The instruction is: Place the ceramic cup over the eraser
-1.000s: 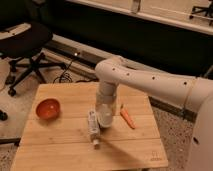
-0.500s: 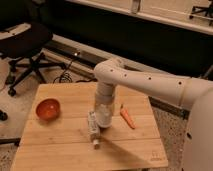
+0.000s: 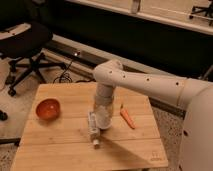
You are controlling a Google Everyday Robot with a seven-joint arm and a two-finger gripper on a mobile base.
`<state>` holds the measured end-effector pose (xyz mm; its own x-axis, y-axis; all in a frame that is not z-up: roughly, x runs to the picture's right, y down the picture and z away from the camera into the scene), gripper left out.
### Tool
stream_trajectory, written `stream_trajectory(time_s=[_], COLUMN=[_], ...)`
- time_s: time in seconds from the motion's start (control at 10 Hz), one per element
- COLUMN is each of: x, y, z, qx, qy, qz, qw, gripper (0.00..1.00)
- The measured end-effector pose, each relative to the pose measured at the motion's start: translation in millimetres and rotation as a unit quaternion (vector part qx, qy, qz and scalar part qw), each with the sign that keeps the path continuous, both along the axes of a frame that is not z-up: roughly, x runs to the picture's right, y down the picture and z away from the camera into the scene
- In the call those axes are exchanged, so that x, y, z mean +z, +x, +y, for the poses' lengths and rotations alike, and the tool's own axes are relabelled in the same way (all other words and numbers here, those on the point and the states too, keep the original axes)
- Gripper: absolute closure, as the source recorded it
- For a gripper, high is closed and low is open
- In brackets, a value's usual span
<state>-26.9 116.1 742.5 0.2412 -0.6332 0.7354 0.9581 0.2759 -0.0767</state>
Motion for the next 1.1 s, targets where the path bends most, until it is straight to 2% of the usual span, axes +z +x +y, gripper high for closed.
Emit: stream_trajectory(time_s=[0.1, 0.3, 0.4, 0.5, 0.6, 1.1], x=[1.1, 1.6, 1.5, 1.3, 0.6, -4.4], y=[1.9, 3.4, 4.4, 5.4, 5.3, 6.9], z=[0.5, 0.2, 0.4, 0.7, 1.0, -0.4], qx=[-0.002, -0.006, -0.008, -0.007, -0.006, -0.008], qy=[0.001, 0.004, 0.005, 0.005, 0.005, 0.01], qz=[0.004, 0.008, 0.011, 0.012, 0.012, 0.01], qw=[1.0, 0.9999, 0.9999, 0.9999, 0.9999, 0.9999], gripper=[0.61, 0.43, 0.3, 0.23, 0.2, 0.2])
